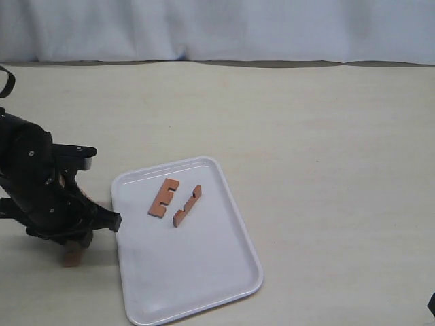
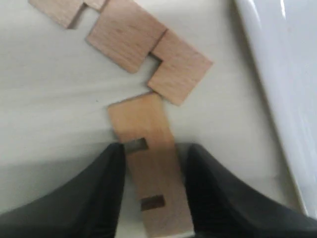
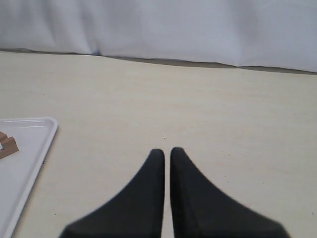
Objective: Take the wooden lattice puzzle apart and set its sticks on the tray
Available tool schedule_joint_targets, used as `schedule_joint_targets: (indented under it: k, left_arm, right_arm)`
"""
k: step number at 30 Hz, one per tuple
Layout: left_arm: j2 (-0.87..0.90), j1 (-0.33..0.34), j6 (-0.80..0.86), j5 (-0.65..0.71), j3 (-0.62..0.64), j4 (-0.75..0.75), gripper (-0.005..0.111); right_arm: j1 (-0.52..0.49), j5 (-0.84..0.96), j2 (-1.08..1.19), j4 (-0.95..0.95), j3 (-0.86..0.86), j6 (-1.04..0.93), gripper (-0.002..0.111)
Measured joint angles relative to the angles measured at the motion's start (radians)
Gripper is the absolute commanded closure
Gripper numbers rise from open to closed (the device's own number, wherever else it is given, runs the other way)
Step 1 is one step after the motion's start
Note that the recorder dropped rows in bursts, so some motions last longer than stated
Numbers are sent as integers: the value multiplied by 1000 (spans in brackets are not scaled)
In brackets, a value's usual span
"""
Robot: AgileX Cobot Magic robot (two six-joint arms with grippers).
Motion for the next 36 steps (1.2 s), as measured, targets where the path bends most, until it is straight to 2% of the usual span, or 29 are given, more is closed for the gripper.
schedule_joint_targets:
  k: [2, 3, 11, 16, 19, 22, 29, 32, 36]
  left_arm:
    - [-6, 0, -5, -17, 9, 7, 103]
    - [-6, 0, -6, -20, 10, 9, 107]
    - [-17, 0, -4, 7, 10, 39, 107]
    - [-107, -2, 35, 56, -6, 0, 107]
    - [-155, -42, 106, 31, -41, -98, 107]
    - [-162, -117, 134, -27, -72, -149, 107]
    - [-34, -265, 126, -80, -167, -166, 107]
    - [37, -296, 123, -53, -211, -166, 107]
    - [94, -305, 125, -37, -248, -166, 107]
  right_arm:
    - [0, 0, 0, 0, 0, 0, 104]
    - [0, 0, 0, 0, 0, 0, 104]
    - [0, 0, 0, 0, 0, 0, 104]
    - [0, 0, 0, 0, 0, 0, 104]
    - [0, 0, 0, 0, 0, 0, 104]
    - [0, 0, 0, 0, 0, 0, 104]
    - [0, 2, 0, 0, 0, 0, 104]
    - [0, 2, 0, 0, 0, 0, 104]
    - [0, 2, 0, 0, 0, 0, 104]
